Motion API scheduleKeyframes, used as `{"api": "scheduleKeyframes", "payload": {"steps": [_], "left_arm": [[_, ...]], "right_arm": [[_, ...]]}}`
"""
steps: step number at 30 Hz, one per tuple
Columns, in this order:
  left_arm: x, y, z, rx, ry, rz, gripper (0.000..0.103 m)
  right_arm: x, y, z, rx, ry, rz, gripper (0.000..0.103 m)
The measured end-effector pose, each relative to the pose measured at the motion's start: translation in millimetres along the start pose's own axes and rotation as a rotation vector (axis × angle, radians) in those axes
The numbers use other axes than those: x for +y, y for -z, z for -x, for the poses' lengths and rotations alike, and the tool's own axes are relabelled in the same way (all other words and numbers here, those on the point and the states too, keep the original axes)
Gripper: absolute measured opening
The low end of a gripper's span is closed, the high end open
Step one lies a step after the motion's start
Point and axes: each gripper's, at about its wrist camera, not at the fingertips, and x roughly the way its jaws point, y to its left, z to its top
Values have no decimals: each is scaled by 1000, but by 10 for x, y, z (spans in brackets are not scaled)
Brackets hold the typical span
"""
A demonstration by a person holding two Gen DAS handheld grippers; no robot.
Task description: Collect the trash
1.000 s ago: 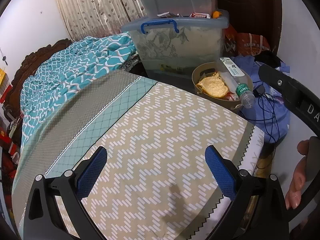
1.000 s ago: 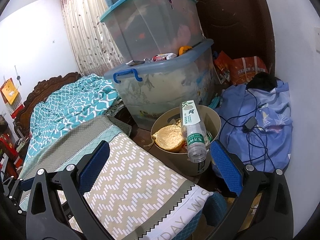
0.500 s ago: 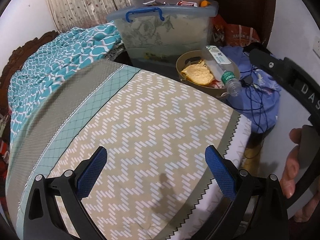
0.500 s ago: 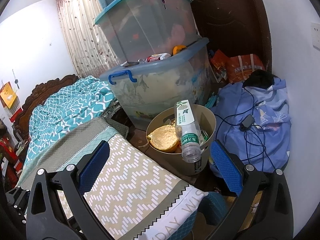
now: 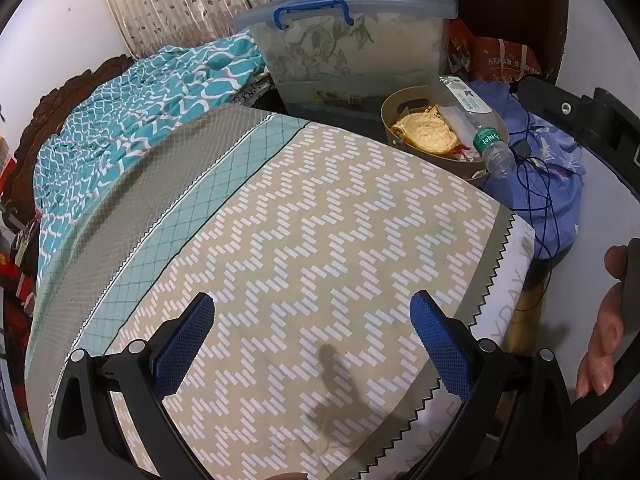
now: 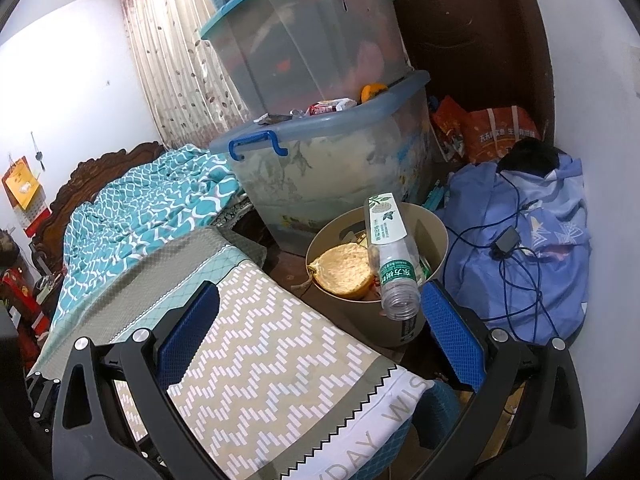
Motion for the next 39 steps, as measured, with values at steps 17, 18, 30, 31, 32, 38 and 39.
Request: {"api": "scheduleKeyframes", "payload": {"steps": [17, 18, 30, 31, 32, 38, 39], "left_arm": [[-96, 35, -98, 64, 108, -21, 94], [-100, 37, -105, 67, 110, -23, 94], [-128, 38, -147, 71, 71, -33, 94], [-128, 40, -148, 71, 66, -34, 94], [-127, 41, -148, 70, 63, -34, 94], [-110, 47, -159, 74, 55, -29, 94], [-110, 48, -160, 75, 55, -29, 94]], "right_arm": [[-13, 23, -35, 8, 6, -2, 100], [-14, 23, -37, 8, 7, -5, 100], [-50, 47, -76, 16, 7, -11, 100], [-49, 53, -81, 17, 7, -10, 100], [-50, 59, -84, 18, 7, -10, 100], [-45, 59, -84, 17, 6, -9, 100], [-46, 67, -86, 16, 6, -9, 100]]}}
